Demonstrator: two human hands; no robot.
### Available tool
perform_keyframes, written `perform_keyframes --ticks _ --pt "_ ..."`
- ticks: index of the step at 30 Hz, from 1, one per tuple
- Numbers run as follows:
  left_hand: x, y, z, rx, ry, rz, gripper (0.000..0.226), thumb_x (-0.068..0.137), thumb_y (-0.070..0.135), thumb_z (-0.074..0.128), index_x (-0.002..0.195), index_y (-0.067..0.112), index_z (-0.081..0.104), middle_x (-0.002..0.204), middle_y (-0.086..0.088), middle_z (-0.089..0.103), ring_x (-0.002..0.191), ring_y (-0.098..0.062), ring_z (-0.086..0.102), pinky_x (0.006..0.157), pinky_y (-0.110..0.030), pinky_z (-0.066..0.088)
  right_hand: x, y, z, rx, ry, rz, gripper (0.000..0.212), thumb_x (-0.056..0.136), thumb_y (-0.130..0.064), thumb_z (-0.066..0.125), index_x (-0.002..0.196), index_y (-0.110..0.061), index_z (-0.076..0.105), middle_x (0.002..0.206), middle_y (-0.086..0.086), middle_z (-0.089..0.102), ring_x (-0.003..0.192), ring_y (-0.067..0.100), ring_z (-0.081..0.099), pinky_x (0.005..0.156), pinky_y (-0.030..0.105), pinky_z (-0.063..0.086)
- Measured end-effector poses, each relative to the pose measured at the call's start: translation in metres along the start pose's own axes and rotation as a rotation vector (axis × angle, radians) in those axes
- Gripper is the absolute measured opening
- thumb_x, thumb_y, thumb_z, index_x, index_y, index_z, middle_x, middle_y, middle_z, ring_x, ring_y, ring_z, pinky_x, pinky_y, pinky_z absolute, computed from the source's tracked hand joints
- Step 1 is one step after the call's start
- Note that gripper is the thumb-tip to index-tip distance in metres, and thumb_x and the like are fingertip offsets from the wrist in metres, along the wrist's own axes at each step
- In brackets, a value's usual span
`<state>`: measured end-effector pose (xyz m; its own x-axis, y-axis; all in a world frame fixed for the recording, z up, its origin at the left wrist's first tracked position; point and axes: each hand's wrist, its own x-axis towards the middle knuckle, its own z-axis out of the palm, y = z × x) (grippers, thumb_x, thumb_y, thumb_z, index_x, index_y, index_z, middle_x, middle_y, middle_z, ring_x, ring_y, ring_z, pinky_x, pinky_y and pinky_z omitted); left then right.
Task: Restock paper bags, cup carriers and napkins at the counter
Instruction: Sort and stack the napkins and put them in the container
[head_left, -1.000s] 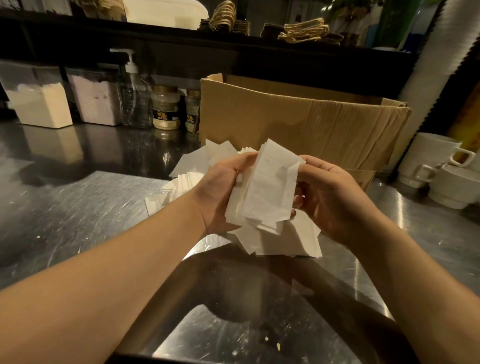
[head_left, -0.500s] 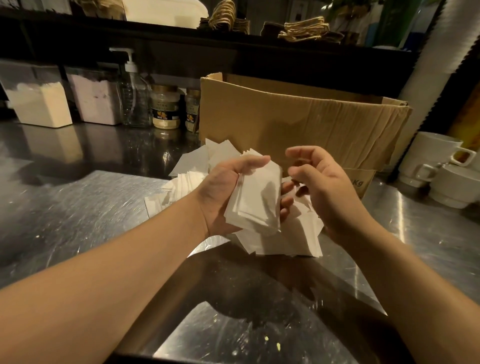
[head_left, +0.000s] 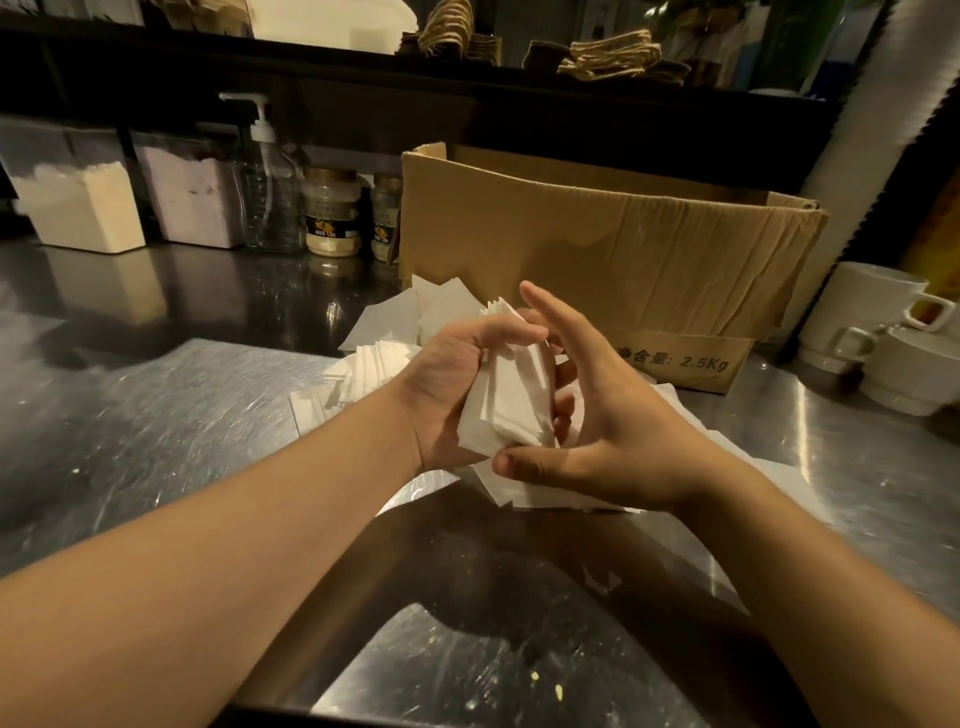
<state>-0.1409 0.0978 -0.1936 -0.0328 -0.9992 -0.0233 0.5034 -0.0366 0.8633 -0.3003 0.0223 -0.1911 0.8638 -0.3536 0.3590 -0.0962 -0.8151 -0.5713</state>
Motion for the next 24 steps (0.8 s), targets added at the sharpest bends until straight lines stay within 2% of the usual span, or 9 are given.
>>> perform_keyframes --ticks 2,4,6,9,12,15,19,21,24 --pt "-0.001 0.002 0.0 -0.018 -0.002 -0.029 0.033 0.08 0.029 0.062 0.11 0.016 0.062 0.088 -0.01 0.066 0.084 -0.025 0.062 0.076 -0.038 0.053 0.0 0.001 0.0 0.047 0.047 0.004 0.108 0.072 -0.063 0.077 0.154 -0.054 0.008 0.159 -0.027 0.02 0.132 -0.009 0.035 0.091 0.0 0.041" --pt "0.001 0.004 -0.004 -0.016 0.017 -0.043 0.04 0.08 0.031 0.063 0.116 0.014 0.061 0.092 -0.009 0.063 0.083 -0.023 0.062 0.079 -0.038 0.052 0.002 0.002 0.0 0.092 0.14 0.032 0.092 0.08 -0.068 0.065 0.155 -0.05 0.016 0.158 -0.019 0.029 0.134 -0.006 0.036 0.095 0.007 0.038" --pt "0.003 0.006 -0.009 -0.035 0.024 -0.052 0.051 0.079 0.033 0.067 0.125 0.013 0.058 0.098 -0.01 0.06 0.085 -0.023 0.06 0.084 -0.041 0.051 0.003 0.003 -0.001 0.088 0.253 0.065 0.067 0.09 -0.06 0.056 0.149 -0.041 0.03 0.146 -0.012 0.042 0.127 -0.003 0.044 0.098 0.017 0.041" --pt "0.002 0.009 -0.01 -0.098 0.038 -0.03 0.051 0.078 0.032 0.065 0.125 0.011 0.057 0.096 -0.011 0.061 0.081 -0.023 0.06 0.081 -0.039 0.052 0.005 -0.001 -0.003 0.092 0.358 0.124 0.027 0.1 -0.035 0.058 0.125 -0.035 0.046 0.116 -0.014 0.055 0.104 -0.002 0.055 0.084 0.019 0.047" --pt "-0.001 0.013 -0.008 -0.163 0.031 0.015 0.047 0.079 0.03 0.062 0.121 0.01 0.057 0.093 -0.01 0.062 0.078 -0.023 0.062 0.079 -0.038 0.055 0.006 -0.001 -0.004 0.045 0.312 0.196 0.014 0.099 -0.026 0.061 0.11 -0.03 0.053 0.101 -0.012 0.06 0.091 0.007 0.059 0.071 0.019 0.048" --pt "0.0 0.014 -0.008 -0.269 0.029 0.036 0.051 0.078 0.026 0.064 0.125 0.01 0.055 0.099 -0.01 0.063 0.083 -0.025 0.065 0.08 -0.039 0.057 0.007 0.0 -0.005 -0.05 0.191 0.26 0.008 0.098 -0.026 0.063 0.102 -0.031 0.058 0.096 -0.011 0.062 0.088 0.01 0.06 0.069 0.02 0.05" --pt "0.0 0.016 -0.011 -0.362 0.019 0.048 0.049 0.079 0.024 0.064 0.125 0.012 0.053 0.101 -0.008 0.061 0.085 -0.022 0.062 0.082 -0.036 0.054 0.006 0.001 -0.007 -0.27 -0.055 0.26 0.017 0.091 -0.033 0.069 0.086 -0.044 0.058 0.096 -0.021 0.056 0.087 0.001 0.054 0.069 0.014 0.045" --pt "0.001 0.017 -0.011 -0.379 0.017 0.046 0.048 0.078 0.023 0.064 0.123 0.013 0.052 0.099 -0.007 0.061 0.081 -0.021 0.06 0.078 -0.035 0.054 0.005 0.002 -0.008 -0.317 -0.192 0.25 0.02 0.083 -0.042 0.075 0.095 -0.047 0.061 0.103 -0.027 0.05 0.095 -0.001 0.051 0.076 0.015 0.045" --pt "0.001 0.017 -0.011 -0.376 0.044 0.047 0.047 0.077 0.023 0.063 0.122 0.014 0.053 0.097 -0.007 0.061 0.078 -0.02 0.059 0.075 -0.034 0.053 0.005 0.003 -0.009 -0.338 -0.343 0.304 0.049 0.073 -0.057 0.082 0.115 -0.047 0.059 0.113 -0.031 0.041 0.109 0.003 0.042 0.09 0.023 0.047"
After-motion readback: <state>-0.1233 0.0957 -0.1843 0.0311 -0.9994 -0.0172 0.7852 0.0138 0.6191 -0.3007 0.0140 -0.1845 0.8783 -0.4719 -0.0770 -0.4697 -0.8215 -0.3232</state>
